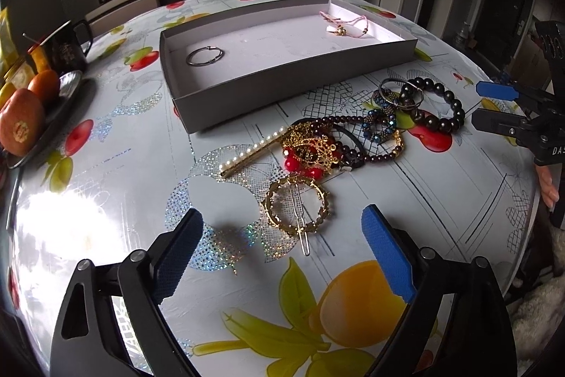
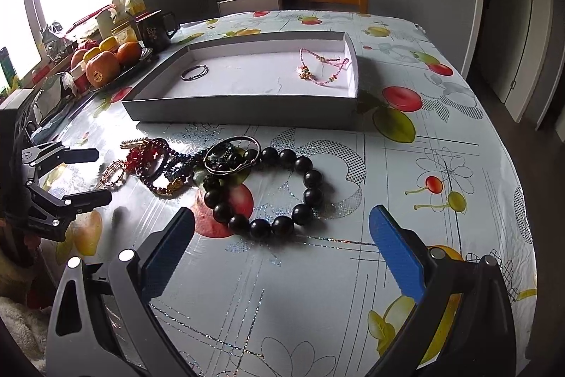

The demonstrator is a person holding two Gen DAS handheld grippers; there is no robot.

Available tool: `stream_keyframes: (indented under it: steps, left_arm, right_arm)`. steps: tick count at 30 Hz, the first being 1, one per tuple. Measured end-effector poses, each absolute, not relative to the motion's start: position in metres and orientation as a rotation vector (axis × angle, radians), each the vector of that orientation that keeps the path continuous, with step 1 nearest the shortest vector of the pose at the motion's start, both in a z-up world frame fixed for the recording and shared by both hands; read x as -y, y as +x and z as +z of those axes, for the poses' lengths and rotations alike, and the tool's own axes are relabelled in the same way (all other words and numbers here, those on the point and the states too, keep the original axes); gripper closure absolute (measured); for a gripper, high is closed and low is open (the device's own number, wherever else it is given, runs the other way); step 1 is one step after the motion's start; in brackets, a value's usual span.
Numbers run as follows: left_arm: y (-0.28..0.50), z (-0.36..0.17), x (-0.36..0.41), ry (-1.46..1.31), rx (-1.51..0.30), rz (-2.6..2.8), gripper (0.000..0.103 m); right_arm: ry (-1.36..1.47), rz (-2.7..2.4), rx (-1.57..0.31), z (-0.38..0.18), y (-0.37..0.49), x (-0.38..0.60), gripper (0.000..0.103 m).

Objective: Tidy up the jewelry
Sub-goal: 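Grasp gold round hair clip with left gripper while right grasps black bead bracelet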

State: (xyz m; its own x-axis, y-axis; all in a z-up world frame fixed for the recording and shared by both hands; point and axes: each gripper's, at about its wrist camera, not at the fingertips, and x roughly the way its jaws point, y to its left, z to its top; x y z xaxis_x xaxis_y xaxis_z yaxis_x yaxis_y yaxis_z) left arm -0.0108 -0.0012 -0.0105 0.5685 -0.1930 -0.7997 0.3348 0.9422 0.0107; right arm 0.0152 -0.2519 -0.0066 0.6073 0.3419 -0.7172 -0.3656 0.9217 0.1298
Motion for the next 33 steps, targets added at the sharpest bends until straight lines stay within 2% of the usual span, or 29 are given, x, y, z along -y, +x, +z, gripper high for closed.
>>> stream_keyframes:
  steps: [2,4,6,8,10,18,22,27,30,33]
  left_arm:
    - [-0.011,-0.010,0.001,0.165,-0.913,-0.316,0.013]
    - [-0.011,-0.011,0.002,0.160,-0.915,-0.325,0.020]
    - [-0.010,-0.012,0.001,0.159,-0.919,-0.331,0.022]
    - [-0.011,-0.013,0.001,0.157,-0.920,-0.337,0.023]
    - [-0.012,-0.013,0.001,0.159,-0.917,-0.338,0.025]
    - [-0.013,-0.013,0.005,0.181,-0.898,-0.340,0.036]
    - [-0.011,-0.013,0.006,0.186,-0.890,-0.340,0.039]
    - [-0.010,-0.013,0.009,0.193,-0.881,-0.350,0.045]
    - [-0.011,-0.012,0.009,0.195,-0.875,-0.350,0.059]
    - [-0.010,-0.012,0.008,0.194,-0.875,-0.349,0.061]
  right_arm:
    - [-0.028,0.401,-0.821,-0.006,0.016,0.253,0.005]
    - [-0.021,0.393,-0.817,-0.005,0.017,0.255,0.006]
    - [-0.024,0.383,-0.812,-0.005,0.017,0.257,0.006]
    - [-0.032,0.372,-0.810,-0.005,0.018,0.257,0.012]
    - [-0.034,0.374,-0.813,-0.005,0.019,0.256,0.012]
    - [-0.045,0.366,-0.815,-0.007,0.020,0.253,0.024]
    - [-0.034,0.354,-0.825,-0.010,0.023,0.255,0.038]
    - [-0.002,0.344,-0.843,-0.013,0.028,0.260,0.046]
    - [0.001,0.335,-0.850,-0.014,0.030,0.260,0.052]
    - [0.002,0.337,-0.857,-0.015,0.032,0.258,0.058]
